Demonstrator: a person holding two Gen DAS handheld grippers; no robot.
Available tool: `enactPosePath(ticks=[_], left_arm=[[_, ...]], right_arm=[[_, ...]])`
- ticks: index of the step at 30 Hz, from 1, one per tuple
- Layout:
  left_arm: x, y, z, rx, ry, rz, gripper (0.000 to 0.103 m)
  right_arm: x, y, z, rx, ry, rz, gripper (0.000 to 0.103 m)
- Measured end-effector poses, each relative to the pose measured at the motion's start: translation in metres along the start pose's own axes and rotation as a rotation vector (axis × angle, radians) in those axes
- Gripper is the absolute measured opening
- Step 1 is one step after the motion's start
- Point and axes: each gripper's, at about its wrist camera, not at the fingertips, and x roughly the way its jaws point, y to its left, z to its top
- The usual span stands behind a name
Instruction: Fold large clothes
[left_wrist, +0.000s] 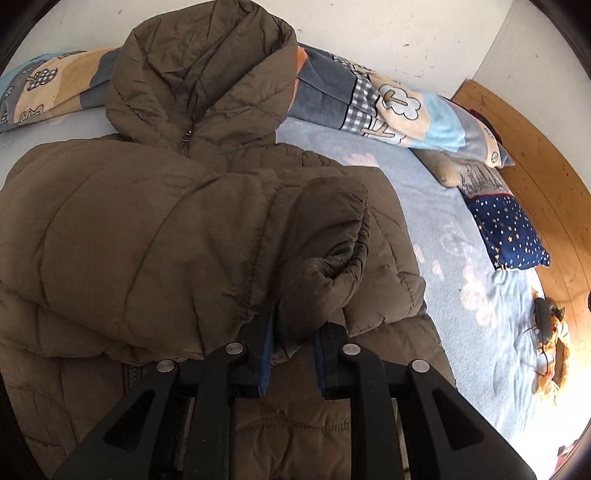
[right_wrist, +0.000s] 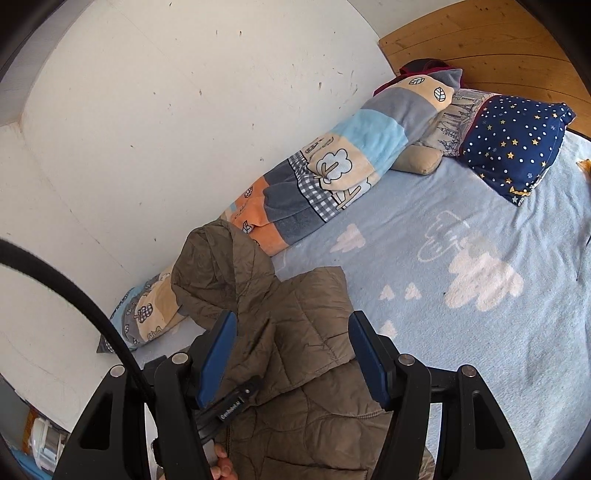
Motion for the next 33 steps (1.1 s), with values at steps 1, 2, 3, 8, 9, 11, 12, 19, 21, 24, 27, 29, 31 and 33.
enactPosePath(ticks=[1,2,3,8,9,11,12,19,21,24,27,29,31,33], left_arm=[[-0.004,-0.001,0.0,0.013,0.001,-0.015,0.03],[-0.008,-0.002,0.001,0.023,0.005,-0.031,0.033],[-0.016,-0.001,0.003,0.033,0.008,-0.051,0.038],[-0.07,0.026,0.02,0.08,-0.094,-0.044,0.054],[-0.079,0.039,0.025,0.076,-0.106,-0.031,0.054],[-0.09,0.069,0.036,0.057,-0.136,0.037,0.054],[-0.093,0.087,0.041,0.042,-0.141,0.1,0.054],[-0.082,0.21,0.052,-0.127,-0.076,0.3,0.054],[-0.075,0.229,0.048,-0.138,-0.045,0.301,0.054],[-0.058,0.244,0.042,-0.121,0.005,0.356,0.055],[-0.041,0.26,0.033,-0.143,0.04,0.356,0.056],[-0.037,0.266,0.029,-0.155,0.039,0.339,0.056],[-0.035,0.269,0.027,-0.163,0.04,0.335,0.057],[-0.031,0.269,0.026,-0.16,0.047,0.353,0.057]], right_arm=[[0.002,0.001,0.0,0.0,0.005,0.002,0.068],[0.005,0.001,-0.001,0.001,0.008,0.003,0.068],[0.007,0.002,-0.001,0.003,0.01,0.004,0.068],[0.026,0.012,-0.007,-0.03,0.038,0.005,0.068],[0.033,0.016,-0.009,-0.048,0.052,0.006,0.066],[0.047,0.026,-0.015,-0.098,0.078,0.009,0.054],[0.055,0.032,-0.019,-0.131,0.093,0.011,0.049],[0.123,0.055,-0.054,-0.268,0.226,-0.02,0.044],[0.139,0.057,-0.06,-0.299,0.242,-0.036,0.044],[0.164,0.056,-0.073,-0.34,0.298,-0.077,0.044],[0.193,0.049,-0.092,-0.387,0.403,-0.154,0.044],[0.202,0.046,-0.102,-0.415,0.417,-0.173,0.044],[0.208,0.043,-0.105,-0.424,0.437,-0.188,0.044],[0.213,0.038,-0.106,-0.415,0.459,-0.191,0.045]])
